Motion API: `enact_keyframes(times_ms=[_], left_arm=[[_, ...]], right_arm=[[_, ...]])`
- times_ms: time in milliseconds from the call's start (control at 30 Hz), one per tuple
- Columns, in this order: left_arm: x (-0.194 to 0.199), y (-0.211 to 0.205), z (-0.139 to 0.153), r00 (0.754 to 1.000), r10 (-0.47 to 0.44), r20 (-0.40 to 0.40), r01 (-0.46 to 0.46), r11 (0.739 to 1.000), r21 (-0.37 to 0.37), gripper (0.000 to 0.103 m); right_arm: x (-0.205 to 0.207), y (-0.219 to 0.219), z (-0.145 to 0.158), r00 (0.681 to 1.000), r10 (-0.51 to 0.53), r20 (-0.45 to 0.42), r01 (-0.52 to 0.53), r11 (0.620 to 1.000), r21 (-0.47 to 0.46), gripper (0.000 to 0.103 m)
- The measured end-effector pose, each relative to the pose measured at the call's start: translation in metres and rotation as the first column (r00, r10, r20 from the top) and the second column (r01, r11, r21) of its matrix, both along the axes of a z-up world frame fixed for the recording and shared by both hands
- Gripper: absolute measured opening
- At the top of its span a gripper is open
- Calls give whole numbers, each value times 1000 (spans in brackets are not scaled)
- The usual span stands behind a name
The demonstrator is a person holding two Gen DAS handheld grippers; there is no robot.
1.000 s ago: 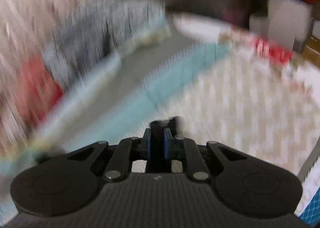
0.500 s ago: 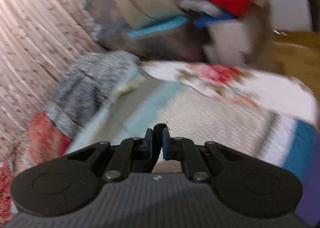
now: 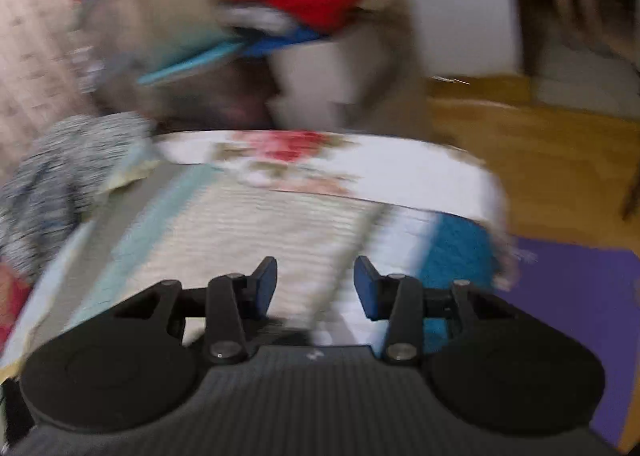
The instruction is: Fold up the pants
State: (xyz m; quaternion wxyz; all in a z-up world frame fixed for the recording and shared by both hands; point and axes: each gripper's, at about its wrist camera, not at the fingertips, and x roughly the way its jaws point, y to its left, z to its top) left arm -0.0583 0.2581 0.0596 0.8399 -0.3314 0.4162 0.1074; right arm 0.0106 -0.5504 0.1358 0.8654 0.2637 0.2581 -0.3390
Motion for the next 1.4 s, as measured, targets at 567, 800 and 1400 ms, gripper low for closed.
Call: enact_keyframes(times_ms=[567, 800, 1400], left_arm=[[322, -101, -66, 933, -322, -159, 356, 888, 292, 56], [291, -82, -37, 945, -318, -74, 324, 885, 336, 10], [318, -118, -74, 912, -377, -165, 408, 777, 480, 38]], right_arm=[[239, 179, -91, 762, 613, -208, -623, 782, 23, 36], [202, 118, -15, 884, 459, -89, -466, 851, -242, 26], [150, 28, -50, 959, 211, -190, -242, 957, -160, 75]])
